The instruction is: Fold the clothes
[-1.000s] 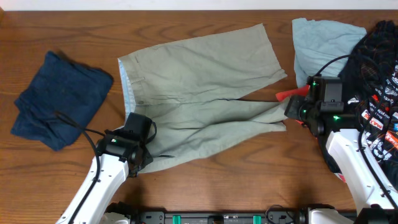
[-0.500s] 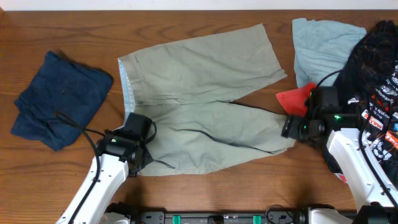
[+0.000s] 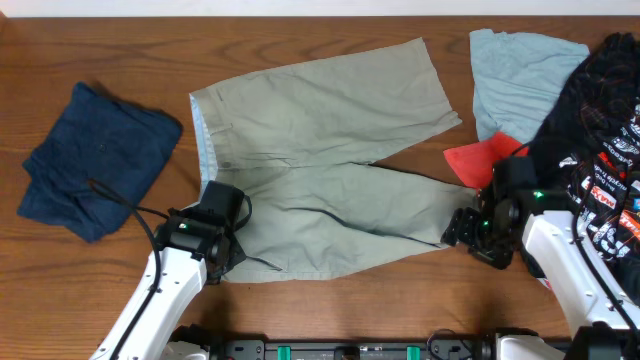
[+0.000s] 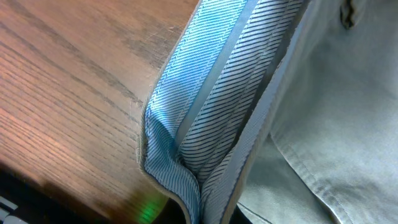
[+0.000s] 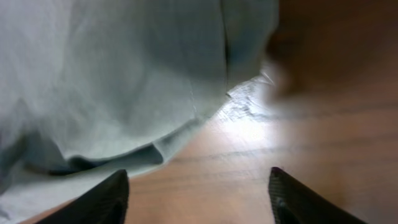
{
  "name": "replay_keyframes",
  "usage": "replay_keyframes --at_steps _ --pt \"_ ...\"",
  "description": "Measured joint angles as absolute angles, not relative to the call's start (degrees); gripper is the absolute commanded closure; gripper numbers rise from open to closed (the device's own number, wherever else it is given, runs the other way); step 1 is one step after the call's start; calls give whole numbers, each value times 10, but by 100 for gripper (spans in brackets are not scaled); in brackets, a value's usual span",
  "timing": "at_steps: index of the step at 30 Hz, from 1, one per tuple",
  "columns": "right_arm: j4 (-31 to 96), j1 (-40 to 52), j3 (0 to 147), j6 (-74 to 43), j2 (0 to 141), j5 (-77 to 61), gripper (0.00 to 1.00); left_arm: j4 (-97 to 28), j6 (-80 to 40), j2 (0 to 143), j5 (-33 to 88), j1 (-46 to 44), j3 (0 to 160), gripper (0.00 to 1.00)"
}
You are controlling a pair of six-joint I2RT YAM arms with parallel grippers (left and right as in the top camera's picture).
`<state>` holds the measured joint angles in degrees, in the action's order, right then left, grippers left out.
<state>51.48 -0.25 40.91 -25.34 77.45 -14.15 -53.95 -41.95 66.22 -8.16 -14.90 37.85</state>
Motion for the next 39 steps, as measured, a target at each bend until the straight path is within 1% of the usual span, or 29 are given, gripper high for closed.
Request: replay_keyframes --at_steps 3,6,7,8,9,10,11,14,18,24,29,35,39 --pt "451 -2 373 -265 775 -170 39 -539 -420 662 -82 -149 378 94" --pt "395 3 342 -283 775 -187 48 -539 -420 662 -82 -149 378 94" --pt "379 7 333 -293 776 -191 52 -539 -420 662 -82 -149 378 94" --pt "371 10 329 -295 776 -194 58 -539 -420 662 -82 -149 378 94" --pt "364 12 324 -300 776 -197 66 -539 -420 662 -82 -149 378 94" --pt "361 14 321 -306 776 -200 71 -539 -420 662 -82 -149 378 93" --pt "359 15 319 -309 776 -201 75 -539 -420 662 -82 -149 378 93" --pt "359 15 316 -316 776 -204 81 -539 -420 662 -82 -149 378 93" --pt "357 16 314 -323 776 -199 99 -539 -420 662 -82 -149 378 94" --pt "356 16 314 -326 776 -193 99 -539 -420 662 -81 -149 378 94" --pt "425 16 327 -312 764 -190 99 -556 -386 660 -63 -149 381 94" --pt "527 6 436 -286 698 -178 99 -637 -332 615 -19 -149 437 94" --pt "575 -6 526 -273 652 -152 99 -649 -301 563 16 -149 493 94"
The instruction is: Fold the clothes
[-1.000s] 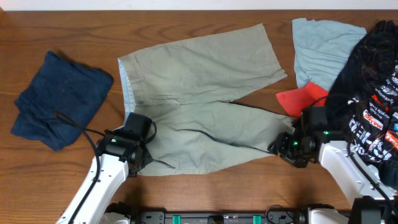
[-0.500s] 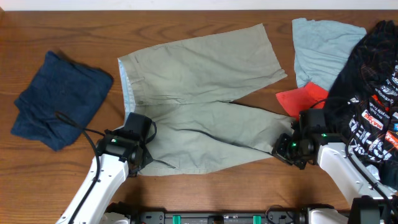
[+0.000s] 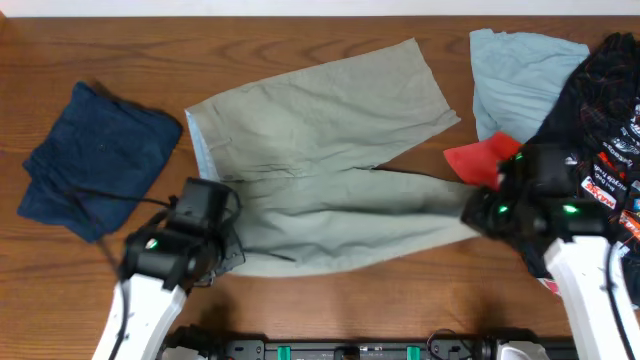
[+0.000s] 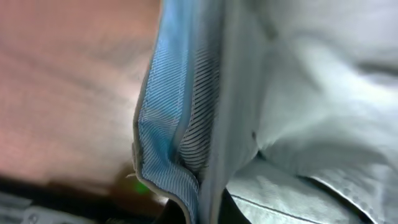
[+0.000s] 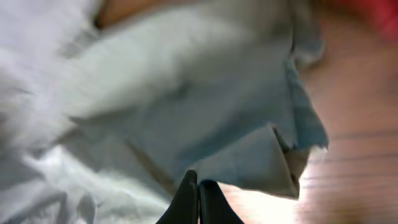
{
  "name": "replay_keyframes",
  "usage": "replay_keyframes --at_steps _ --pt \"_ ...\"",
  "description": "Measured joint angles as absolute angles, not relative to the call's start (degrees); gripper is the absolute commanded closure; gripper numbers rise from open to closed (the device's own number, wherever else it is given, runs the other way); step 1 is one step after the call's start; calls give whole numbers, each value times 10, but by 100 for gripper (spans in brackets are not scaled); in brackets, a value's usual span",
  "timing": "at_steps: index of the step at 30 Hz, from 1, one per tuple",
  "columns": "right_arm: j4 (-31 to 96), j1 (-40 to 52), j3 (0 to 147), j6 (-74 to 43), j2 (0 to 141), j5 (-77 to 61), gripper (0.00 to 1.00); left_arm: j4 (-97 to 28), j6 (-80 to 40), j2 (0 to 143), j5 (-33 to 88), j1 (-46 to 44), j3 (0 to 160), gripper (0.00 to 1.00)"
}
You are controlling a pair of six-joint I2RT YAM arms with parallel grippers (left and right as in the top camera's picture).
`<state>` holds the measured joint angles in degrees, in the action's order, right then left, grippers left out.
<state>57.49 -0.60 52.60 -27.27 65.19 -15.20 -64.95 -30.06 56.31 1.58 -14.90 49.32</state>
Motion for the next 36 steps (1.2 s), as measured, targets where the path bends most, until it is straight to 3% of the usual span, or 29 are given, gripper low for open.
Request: replay_keyframes --at_steps 10,18,27,36 --pt "704 -6 675 -237 622 -75 99 -665 -282 449 158 -149 537 94" --pt "726 -6 762 -192 622 -36 99 -695 -286 367 212 -149 537 94" --pt "571 -6 776 -161 660 -42 99 -620 -358 360 88 -149 538 94" --pt "394 18 776 -136 802 -111 99 -559 -480 449 -25 -152 538 94"
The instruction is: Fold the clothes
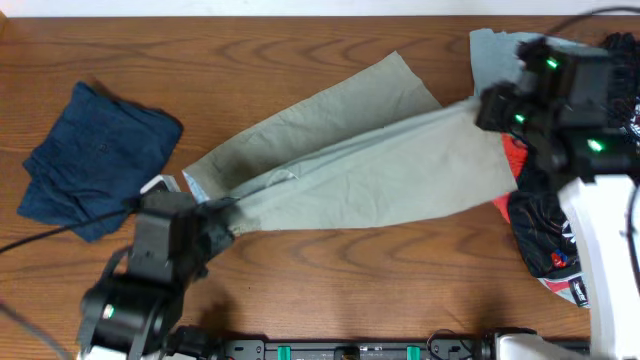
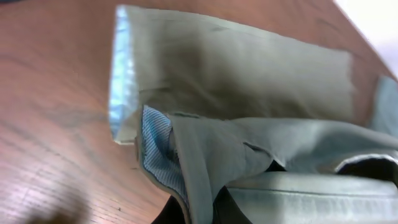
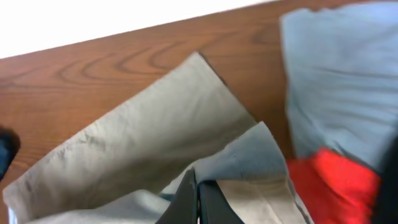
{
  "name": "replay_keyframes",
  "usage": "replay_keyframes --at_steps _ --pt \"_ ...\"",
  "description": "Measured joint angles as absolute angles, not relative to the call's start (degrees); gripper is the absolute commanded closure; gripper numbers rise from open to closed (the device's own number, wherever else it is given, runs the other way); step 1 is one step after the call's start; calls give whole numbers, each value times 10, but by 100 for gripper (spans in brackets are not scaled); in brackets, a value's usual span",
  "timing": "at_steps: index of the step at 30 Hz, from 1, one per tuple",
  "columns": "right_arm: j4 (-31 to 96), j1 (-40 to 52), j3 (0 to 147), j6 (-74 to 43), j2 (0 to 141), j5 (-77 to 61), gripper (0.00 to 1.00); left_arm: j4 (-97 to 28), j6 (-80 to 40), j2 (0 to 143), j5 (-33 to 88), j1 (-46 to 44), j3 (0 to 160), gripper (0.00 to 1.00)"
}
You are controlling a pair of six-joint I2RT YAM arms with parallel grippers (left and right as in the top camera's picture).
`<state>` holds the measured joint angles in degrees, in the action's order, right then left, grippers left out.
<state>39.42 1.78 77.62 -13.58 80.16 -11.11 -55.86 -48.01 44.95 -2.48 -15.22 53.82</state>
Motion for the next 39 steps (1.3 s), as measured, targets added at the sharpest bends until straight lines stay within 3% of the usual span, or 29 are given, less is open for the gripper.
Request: replay_keyframes --at_steps 11,17,18,20,21,22,23,24,39 --pt "211 72 776 -124 979 -110 99 -454 -543 658 -159 -147 538 94" --pt "110 101 776 -123 1049 -105 99 -390 -549 760 -182 -100 538 93" --pt "89 109 776 -123 1061 -104 99 -381 -552 775 -182 -89 538 88" --pt "61 119 777 -123 1079 -104 99 -364 -554 796 -181 -71 538 59" --pt "50 125 777 -123 1089 -104 84 -356 -556 806 -181 -62 538 39" --pt "41 130 777 -124 1099 -103 44 -349 -556 815 -179 -54 538 27" --pt "38 134 777 -123 1108 -103 11 -345 -557 823 -175 -46 538 20" --pt "39 137 777 -122 1113 -102 1 -343 -557 829 -170 -41 538 17" --pt "231 134 779 -115 1101 -94 1 -481 -484 803 -96 -27 538 8"
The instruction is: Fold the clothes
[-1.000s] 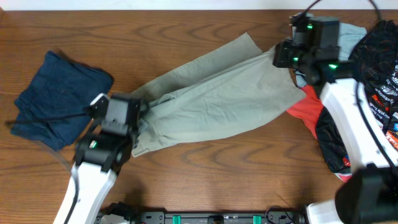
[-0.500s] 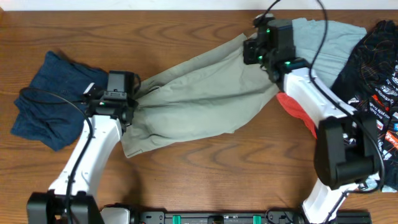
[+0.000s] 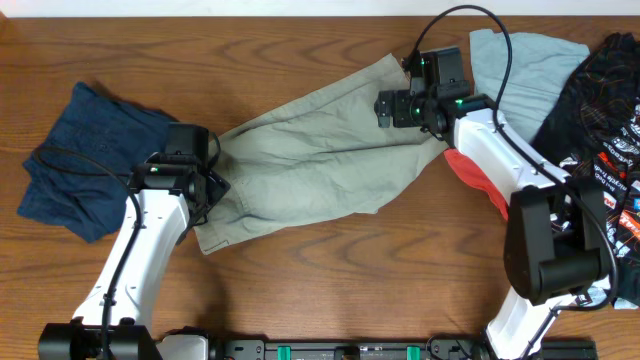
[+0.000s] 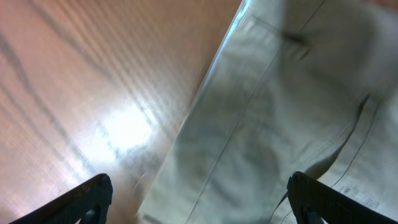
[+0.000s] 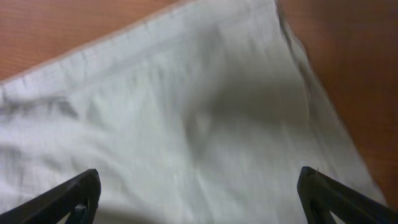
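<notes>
The khaki shorts (image 3: 310,165) lie folded in half lengthwise, slanting across the table from lower left to upper right. My left gripper (image 3: 205,185) stands open over the waistband end (image 4: 249,124), its fingertips (image 4: 93,196) spread wide with nothing between them. Over the leg-hem end (image 5: 186,112), my right gripper (image 3: 395,108) is open too, with only flat cloth below its fingertips (image 5: 81,193).
A folded navy garment (image 3: 85,160) lies at the left. At the upper right sit a light blue shirt (image 3: 520,65), a red cloth (image 3: 475,170) and a black printed garment (image 3: 600,110). Bare wood lies along the front edge.
Both grippers have let go of the shorts and stand open. The near half now lies over the far half, and the right arm sits lower, over the hem end.
The shorts lay spread flat, my left gripper at the near waistband corner and my right open by the near leg hem. Both then held the cloth, later lifted toward the far side. Now the shorts lie folded in half and both grippers are open.
</notes>
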{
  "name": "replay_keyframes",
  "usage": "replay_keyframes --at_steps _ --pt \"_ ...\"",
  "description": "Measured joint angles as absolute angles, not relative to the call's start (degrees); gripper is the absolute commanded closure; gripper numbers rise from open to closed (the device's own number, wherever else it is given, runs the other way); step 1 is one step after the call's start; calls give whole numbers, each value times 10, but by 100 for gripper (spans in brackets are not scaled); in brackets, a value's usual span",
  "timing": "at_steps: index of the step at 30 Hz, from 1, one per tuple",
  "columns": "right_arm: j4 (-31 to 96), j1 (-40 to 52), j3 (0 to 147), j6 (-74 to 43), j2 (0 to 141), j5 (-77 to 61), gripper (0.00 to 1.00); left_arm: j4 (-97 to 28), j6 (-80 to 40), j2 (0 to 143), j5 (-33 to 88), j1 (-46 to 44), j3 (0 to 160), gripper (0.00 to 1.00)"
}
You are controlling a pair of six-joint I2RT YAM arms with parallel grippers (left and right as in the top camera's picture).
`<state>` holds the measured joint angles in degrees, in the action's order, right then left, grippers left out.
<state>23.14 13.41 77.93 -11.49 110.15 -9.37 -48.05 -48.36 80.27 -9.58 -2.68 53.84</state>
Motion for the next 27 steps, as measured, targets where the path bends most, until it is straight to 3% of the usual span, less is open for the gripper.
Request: replay_keyframes --at_steps 5,10,22,27 --pt "284 108 779 -115 1076 -70 1 -482 -473 803 -86 -27 538 8" --pt "252 82 779 -105 1072 -56 21 -474 -453 803 -72 -27 538 8" --pt "156 82 793 -58 1123 -90 12 -469 -436 807 -63 -27 538 8" --pt "152 83 847 -33 1206 -92 15 -468 -436 808 -63 -27 538 8"
